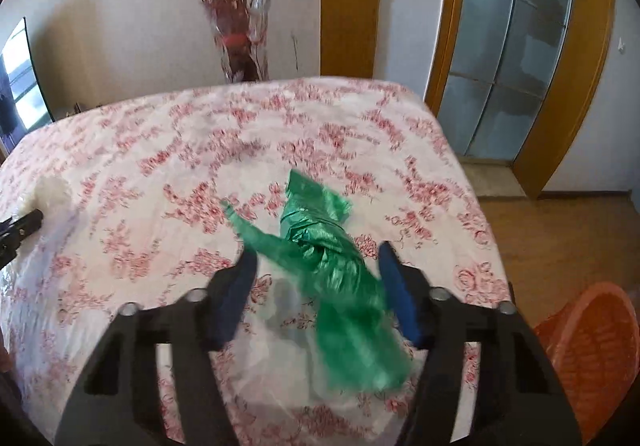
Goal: Collect trash
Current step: 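Grasp the green plastic bag with the right gripper while the left holds the bubble bag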
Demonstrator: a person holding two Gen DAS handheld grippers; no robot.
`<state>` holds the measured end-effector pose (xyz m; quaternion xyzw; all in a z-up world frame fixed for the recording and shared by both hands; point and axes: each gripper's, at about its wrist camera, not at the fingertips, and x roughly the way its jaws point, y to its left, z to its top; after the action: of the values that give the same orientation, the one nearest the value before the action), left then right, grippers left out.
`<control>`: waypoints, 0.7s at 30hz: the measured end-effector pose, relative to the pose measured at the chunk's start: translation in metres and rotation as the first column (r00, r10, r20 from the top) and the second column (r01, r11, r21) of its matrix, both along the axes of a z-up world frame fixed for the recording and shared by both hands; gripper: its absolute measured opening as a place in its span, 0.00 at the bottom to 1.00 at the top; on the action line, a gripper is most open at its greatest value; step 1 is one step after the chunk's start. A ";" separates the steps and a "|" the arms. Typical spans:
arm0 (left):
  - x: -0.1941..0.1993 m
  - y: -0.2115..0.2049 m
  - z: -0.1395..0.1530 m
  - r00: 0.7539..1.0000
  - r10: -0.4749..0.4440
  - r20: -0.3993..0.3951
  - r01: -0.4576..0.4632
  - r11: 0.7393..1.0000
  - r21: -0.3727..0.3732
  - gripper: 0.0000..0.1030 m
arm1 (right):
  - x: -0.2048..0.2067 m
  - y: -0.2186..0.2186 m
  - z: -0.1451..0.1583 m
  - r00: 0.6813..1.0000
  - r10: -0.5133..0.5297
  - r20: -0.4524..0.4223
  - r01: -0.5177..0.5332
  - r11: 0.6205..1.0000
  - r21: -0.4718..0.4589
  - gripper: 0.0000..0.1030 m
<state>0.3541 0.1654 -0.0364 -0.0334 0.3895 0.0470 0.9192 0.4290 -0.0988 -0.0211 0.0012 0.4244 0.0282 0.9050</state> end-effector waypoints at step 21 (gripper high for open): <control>-0.024 -0.054 0.014 0.993 -0.119 0.026 0.119 0.993 -0.005 0.41 | -0.086 -0.059 0.013 0.997 -0.075 -0.010 0.076 0.993 0.094 0.26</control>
<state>0.3298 0.1112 -0.0224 -0.0138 0.3793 -0.0094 0.9251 0.3432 -0.1576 -0.0082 0.0601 0.4254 0.0140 0.9029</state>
